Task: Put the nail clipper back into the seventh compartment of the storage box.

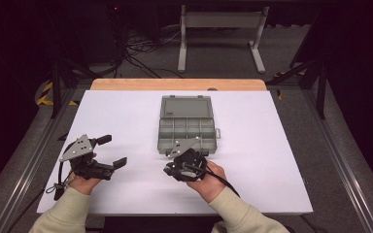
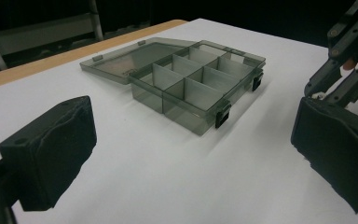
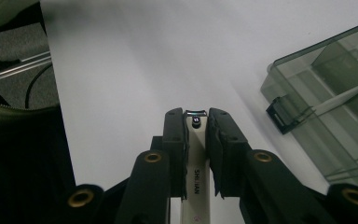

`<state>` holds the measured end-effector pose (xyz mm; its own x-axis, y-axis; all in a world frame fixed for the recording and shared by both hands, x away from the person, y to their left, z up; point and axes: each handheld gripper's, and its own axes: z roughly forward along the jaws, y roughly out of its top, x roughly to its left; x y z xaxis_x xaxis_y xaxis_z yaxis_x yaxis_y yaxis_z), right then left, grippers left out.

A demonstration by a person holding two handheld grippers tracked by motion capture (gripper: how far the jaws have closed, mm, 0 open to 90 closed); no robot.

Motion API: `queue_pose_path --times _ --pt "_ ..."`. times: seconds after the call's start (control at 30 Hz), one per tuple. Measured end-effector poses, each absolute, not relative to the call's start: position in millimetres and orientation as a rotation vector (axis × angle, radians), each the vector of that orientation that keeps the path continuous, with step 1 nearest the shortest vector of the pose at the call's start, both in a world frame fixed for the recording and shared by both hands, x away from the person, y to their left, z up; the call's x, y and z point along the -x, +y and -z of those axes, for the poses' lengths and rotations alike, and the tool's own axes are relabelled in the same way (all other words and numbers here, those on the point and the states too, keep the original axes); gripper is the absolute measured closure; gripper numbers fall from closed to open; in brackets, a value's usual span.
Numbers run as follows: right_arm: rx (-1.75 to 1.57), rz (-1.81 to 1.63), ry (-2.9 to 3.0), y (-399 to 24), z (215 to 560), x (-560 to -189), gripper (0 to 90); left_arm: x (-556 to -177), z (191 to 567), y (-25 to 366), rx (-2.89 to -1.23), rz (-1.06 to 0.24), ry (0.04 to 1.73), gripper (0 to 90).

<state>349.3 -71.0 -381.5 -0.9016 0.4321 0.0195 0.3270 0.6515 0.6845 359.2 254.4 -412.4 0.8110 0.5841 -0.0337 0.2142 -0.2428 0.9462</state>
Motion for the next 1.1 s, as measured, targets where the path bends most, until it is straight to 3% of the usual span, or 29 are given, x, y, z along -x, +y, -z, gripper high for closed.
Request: queue_pose_path --times 1.1 --pt "-0.706 -1.193 2.586 -100 343 -385 78.1 -359 412 254 -1.813 -0.393 0.61 1.0"
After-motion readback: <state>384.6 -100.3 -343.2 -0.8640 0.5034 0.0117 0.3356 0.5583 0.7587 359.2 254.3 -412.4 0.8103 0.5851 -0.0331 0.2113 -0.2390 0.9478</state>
